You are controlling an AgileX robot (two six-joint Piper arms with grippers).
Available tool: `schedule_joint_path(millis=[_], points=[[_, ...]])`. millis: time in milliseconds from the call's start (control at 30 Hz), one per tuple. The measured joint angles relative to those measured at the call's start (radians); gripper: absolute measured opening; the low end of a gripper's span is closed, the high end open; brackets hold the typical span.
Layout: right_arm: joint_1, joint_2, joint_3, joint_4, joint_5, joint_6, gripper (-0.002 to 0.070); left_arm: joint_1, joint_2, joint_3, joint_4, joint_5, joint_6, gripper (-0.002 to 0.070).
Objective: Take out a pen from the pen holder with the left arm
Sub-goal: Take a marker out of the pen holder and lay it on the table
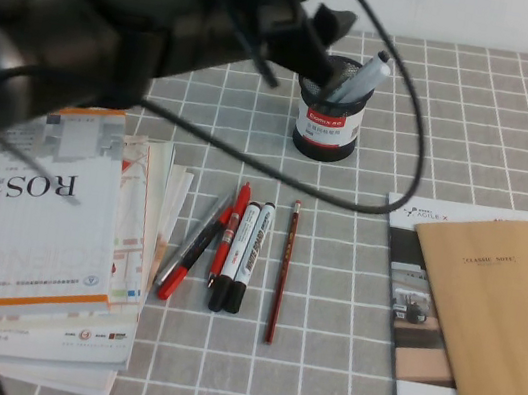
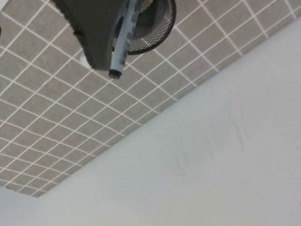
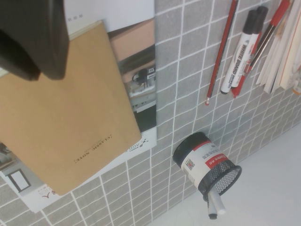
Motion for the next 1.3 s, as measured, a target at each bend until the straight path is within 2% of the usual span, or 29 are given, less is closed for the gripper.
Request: schedule_joint_path(millis=[233, 500, 733, 1000, 1300], points=[[0.000, 0.000, 0.000, 0.000, 0.000, 0.000, -0.0013, -0.050, 0.207, -0.193, -0.045, -0.003, 0.002, 0.0371], [0.000, 0.000, 0.000, 0.000, 0.000, 0.000, -0.0013, -0.058, 0.387, -0.296, -0.047, -0.047, 0.029, 0.0371], [0.000, 0.000, 0.000, 0.000, 0.000, 0.000, -0.0013, -0.058, 0.423, -0.303, -0.047, -0.033, 0.081, 0.0379], [0.000, 0.000, 0.000, 0.000, 0.000, 0.000, -0.0013, -0.058, 0.457, -0.305, -0.049, -0.092, 0.098, 0.0391], [0.000, 0.000, 0.000, 0.000, 0.000, 0.000, -0.0013, -0.058, 0.527, -0.406, -0.049, -0.093, 0.106, 0.0391]])
